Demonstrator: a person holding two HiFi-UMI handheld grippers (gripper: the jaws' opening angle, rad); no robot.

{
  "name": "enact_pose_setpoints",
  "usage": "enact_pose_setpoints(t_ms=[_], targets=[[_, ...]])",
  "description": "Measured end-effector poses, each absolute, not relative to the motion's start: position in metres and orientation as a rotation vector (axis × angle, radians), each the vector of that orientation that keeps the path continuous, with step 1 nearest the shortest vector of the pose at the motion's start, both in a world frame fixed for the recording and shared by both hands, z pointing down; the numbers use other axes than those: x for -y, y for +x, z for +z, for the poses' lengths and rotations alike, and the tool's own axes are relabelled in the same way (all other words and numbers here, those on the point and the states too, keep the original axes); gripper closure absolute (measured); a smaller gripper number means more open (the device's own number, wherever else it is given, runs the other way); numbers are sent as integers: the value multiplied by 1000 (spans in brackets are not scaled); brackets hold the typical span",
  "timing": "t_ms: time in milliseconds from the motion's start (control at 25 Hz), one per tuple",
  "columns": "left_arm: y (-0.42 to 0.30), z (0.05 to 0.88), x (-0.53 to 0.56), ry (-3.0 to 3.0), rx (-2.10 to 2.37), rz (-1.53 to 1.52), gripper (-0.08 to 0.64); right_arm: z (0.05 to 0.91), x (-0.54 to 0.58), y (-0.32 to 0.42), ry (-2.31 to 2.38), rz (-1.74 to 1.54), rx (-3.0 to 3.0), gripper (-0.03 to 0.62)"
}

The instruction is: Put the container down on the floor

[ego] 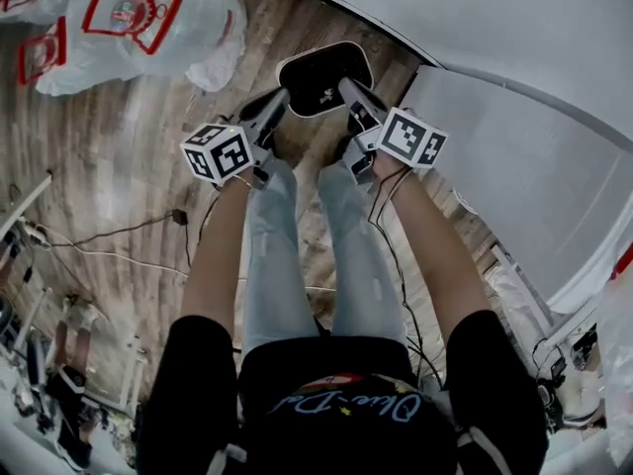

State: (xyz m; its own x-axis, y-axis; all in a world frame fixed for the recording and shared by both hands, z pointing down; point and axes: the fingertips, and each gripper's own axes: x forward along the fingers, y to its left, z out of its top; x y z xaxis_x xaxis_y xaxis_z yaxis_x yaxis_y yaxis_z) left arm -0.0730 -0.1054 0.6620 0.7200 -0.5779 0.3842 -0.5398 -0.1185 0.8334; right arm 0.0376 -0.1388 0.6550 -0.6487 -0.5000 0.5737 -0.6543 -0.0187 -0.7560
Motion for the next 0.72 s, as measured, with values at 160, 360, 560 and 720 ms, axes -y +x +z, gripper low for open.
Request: enact_pose_setpoints(t_ms=[160, 360, 560, 720], targets=[[-65, 621, 102, 1865, 910, -16, 555, 618, 137, 46, 1278, 1666, 2176, 592], [-59, 576, 91, 1976, 925, 61, 555, 577, 126, 57, 1342, 1641, 2232, 592], [-66, 522, 83, 2040, 968, 97, 554, 522, 111, 49, 1275, 1530, 2339, 592], [-63, 476, 79, 2069, 998, 67, 554, 474, 103, 47, 1235, 1419, 2434, 592]])
